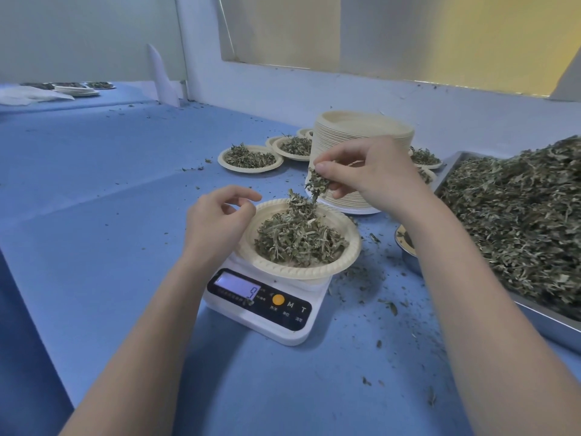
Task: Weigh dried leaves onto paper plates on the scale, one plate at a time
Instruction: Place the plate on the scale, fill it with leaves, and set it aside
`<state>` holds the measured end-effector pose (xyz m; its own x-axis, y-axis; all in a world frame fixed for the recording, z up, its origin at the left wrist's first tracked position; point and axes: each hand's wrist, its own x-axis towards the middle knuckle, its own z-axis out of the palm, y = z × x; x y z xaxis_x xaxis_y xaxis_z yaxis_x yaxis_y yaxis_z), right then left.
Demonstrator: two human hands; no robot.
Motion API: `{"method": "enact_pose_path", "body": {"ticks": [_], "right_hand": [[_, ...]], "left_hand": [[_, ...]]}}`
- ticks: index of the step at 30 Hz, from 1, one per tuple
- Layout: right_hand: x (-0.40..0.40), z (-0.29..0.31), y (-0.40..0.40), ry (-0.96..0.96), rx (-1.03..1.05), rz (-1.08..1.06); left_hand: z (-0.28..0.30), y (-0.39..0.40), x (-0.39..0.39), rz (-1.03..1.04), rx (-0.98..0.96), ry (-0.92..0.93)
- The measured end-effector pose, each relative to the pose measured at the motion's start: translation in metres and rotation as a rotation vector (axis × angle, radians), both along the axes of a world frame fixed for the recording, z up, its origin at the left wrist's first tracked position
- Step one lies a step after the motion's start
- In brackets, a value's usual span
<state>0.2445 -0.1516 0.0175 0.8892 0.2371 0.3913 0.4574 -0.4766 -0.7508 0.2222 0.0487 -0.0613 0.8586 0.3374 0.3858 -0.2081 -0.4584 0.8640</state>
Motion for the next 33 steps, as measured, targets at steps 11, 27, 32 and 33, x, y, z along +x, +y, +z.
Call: {"method": "enact_pose_path", "body": {"ticks": [11,27,32,33], "right_hand": [[0.001,-0.002,0.001,0.017,0.052,0.017],[0.002,-0.002,0.003,0.073,0.153,0.049],[0.003,-0.004,0.011,0.223,0.313,0.124],[0.003,-0.003,0.013,0.251,0.358,0.127]], "left_hand": [[0.023,-0.028,-0.01,-0.3,0.54,0.046],[0.025,-0.028,0.001,-0.162,0.1,-0.168],[0.037,-0.033,0.001,-0.193,-0.136,-0.223],[0.04,-0.034,0.002,-0.19,-0.134,-0.226]]}}
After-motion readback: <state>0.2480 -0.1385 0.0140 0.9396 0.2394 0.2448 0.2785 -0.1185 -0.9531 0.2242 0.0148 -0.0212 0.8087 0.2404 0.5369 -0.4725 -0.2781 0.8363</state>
